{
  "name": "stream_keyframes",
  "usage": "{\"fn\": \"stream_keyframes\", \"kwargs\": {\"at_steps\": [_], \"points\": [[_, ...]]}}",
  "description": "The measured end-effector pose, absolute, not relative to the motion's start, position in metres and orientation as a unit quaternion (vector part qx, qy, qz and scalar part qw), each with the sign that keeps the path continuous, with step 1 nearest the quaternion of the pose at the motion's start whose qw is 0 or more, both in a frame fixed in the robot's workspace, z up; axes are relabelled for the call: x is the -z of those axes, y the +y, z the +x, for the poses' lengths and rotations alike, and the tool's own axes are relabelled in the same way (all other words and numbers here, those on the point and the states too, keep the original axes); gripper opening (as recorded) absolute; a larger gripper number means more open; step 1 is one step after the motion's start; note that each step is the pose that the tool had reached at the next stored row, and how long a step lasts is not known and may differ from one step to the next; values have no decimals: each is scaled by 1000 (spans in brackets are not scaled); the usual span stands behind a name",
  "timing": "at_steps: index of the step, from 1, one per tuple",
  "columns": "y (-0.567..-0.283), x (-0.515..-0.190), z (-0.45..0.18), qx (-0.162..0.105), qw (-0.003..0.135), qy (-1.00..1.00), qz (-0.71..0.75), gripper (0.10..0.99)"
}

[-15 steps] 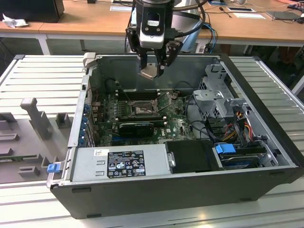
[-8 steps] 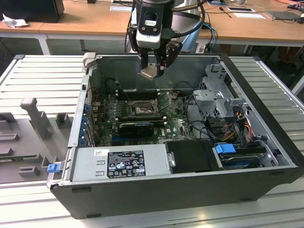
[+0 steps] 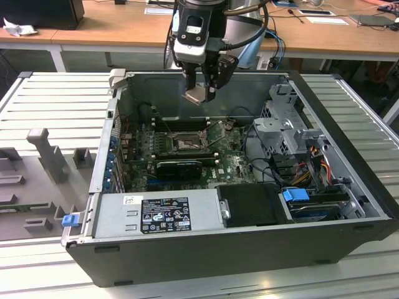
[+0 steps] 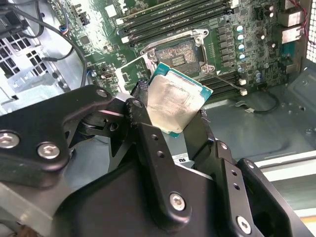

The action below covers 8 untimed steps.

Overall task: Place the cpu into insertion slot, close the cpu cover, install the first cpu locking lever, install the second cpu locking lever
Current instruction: 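Place the cpu into insertion slot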

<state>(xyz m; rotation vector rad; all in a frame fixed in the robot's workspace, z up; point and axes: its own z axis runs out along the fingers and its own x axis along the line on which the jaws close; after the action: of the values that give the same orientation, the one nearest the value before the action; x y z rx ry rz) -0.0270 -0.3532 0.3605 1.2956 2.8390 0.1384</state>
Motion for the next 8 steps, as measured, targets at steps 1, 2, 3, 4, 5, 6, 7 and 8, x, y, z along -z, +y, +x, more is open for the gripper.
{"fn": "stream_keyframes", "kwargs": {"at_steps": [1,2,3,4,5,6,7,8], "points": [[-353,-360,-27,-44,9,907,418,529],[-353,-360,-27,-44,9,905,423,529],[-353,-360,-27,-44,9,903,427,529],[-353,-360,-27,-44,10,902,430,529],[-353,-360,-27,-44,10,900,434,529],[-353,-360,-27,-44,10,897,440,529],[-353,-360,-27,-44,10,895,444,529],[-353,-360,-27,-44,11,892,450,529]]}}
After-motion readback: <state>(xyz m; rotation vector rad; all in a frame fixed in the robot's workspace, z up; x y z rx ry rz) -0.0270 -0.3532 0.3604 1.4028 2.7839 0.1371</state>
